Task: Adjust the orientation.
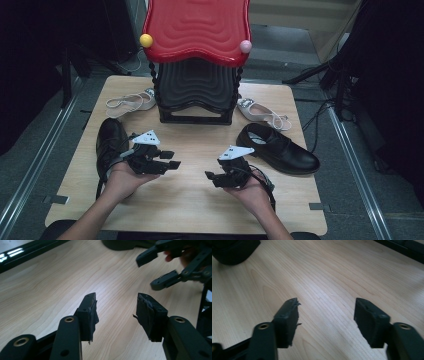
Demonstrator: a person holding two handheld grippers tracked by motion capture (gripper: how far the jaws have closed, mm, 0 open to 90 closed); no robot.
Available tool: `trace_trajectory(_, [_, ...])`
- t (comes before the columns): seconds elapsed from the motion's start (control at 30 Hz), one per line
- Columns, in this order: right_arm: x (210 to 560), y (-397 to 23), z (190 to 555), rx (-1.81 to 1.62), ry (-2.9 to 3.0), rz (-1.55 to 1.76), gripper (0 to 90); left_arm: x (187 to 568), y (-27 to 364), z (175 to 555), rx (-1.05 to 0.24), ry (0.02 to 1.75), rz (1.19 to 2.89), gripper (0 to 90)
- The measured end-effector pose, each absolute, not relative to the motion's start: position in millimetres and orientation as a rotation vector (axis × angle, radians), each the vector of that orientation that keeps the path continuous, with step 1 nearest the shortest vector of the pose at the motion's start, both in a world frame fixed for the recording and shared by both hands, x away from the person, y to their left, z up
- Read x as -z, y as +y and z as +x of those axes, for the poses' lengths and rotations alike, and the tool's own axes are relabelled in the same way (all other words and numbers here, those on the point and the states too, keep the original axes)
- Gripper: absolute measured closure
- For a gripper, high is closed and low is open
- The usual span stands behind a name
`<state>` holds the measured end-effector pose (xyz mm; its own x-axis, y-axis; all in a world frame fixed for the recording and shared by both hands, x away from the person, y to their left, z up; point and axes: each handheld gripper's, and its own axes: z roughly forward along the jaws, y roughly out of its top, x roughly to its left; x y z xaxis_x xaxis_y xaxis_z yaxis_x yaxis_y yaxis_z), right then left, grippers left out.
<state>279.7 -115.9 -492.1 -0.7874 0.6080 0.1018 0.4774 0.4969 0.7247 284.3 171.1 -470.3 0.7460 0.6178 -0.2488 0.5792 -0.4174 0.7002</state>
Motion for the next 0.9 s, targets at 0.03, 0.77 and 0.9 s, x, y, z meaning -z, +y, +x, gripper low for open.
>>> trace_trajectory(0.03, [492,-116,279,-1.177,2.574,0.934,42.2,471,169,283,-0.069,0.902,2.14,49.7])
trace_trajectory(0.77, [488,-120,283,-1.184,2.554,0.926,41.5,446,181,278,-0.058,0.999,2.167,45.2])
trace_trajectory(0.9, [488,-119,285,-1.166,2.558,0.893,41.0,437,194,276,-0.091,1.018,2.148,42.4])
